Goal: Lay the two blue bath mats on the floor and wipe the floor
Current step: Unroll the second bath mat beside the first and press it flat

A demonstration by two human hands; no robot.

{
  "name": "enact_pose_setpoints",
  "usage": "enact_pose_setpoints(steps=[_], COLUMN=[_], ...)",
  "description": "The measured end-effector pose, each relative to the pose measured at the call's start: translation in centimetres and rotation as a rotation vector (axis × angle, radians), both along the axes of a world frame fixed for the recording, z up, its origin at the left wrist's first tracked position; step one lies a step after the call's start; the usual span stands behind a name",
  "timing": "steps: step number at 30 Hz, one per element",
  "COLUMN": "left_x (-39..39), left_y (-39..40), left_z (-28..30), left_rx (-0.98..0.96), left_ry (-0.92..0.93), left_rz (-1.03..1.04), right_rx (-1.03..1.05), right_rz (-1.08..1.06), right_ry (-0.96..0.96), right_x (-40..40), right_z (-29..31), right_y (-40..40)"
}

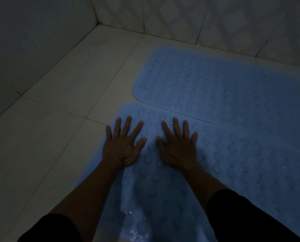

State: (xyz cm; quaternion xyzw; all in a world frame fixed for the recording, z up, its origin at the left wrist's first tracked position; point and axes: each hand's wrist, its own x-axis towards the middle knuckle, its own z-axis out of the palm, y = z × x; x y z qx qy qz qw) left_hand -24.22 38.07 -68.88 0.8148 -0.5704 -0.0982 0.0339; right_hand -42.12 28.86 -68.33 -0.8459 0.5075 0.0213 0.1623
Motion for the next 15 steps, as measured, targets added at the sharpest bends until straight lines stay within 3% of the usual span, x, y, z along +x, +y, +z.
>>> enact_pose_setpoints(steps=[8, 15], left_x=[0.3, 1.0], left_y=[-0.5, -1.3], left_z=[-0.4, 0.0], left_rx=[-0.031, -0.018], left_ry=[-0.022, -0.083], left_rz=[-0.01, -0.094], right_rx=[-0.155, -0.119], right_rz=[-0.032, -0.007], right_ry=[-0.051, -0.05], right_x=[0.1, 0.2], right_z=[-0.8, -0.5], right_y=[0.5, 0.1])
